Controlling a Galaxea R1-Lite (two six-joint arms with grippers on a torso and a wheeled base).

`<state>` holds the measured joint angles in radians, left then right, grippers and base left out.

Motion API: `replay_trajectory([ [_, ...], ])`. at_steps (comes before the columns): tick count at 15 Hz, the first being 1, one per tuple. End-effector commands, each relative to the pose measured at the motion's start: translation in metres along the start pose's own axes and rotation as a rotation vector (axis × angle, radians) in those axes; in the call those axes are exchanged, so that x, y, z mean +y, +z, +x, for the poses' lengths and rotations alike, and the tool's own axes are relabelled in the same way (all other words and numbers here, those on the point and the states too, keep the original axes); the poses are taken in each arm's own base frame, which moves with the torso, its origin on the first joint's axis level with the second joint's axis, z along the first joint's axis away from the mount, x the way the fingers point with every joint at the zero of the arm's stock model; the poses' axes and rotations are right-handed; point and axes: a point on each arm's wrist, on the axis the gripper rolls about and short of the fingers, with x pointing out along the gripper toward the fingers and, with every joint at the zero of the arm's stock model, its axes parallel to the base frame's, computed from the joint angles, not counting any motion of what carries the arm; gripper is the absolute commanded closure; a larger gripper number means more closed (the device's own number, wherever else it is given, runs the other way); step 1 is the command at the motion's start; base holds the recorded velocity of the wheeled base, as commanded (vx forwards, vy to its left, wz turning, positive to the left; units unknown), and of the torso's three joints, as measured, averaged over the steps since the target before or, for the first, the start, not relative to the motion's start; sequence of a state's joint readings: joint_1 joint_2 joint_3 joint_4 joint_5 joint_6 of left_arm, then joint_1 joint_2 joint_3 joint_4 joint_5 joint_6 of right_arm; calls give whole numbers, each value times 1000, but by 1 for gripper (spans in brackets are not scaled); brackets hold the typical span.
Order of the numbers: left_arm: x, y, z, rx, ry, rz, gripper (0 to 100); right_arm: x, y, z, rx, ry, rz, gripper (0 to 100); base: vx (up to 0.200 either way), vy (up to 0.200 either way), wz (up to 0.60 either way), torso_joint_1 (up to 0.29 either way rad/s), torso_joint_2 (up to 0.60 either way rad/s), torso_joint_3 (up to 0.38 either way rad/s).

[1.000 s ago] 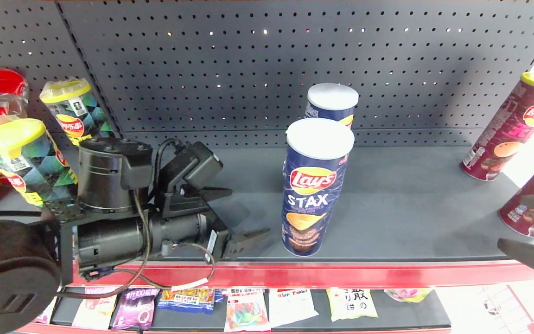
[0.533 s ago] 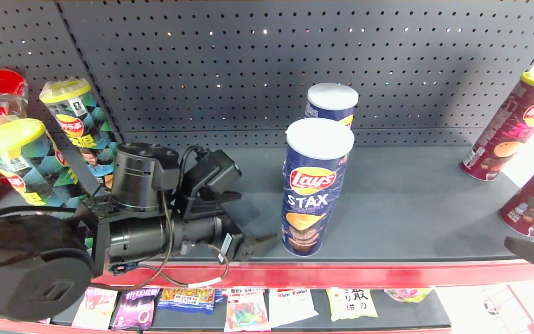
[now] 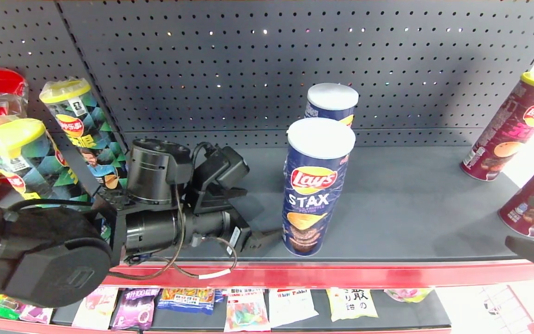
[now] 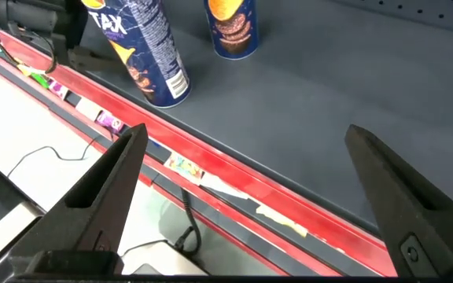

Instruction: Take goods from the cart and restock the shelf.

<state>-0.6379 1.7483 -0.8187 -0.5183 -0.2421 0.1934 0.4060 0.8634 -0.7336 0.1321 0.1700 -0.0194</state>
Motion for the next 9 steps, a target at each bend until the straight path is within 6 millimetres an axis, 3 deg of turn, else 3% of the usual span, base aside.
replay_trajectory([
  [1,0,-2,4,10,-4,-2,0,0,1,1,2,1,0,0,0,0,0,0,0,0],
  [9,0,4,13,-7,-9,6,0,0,1,2,5,2,0,0,0,0,0,0,0,0],
])
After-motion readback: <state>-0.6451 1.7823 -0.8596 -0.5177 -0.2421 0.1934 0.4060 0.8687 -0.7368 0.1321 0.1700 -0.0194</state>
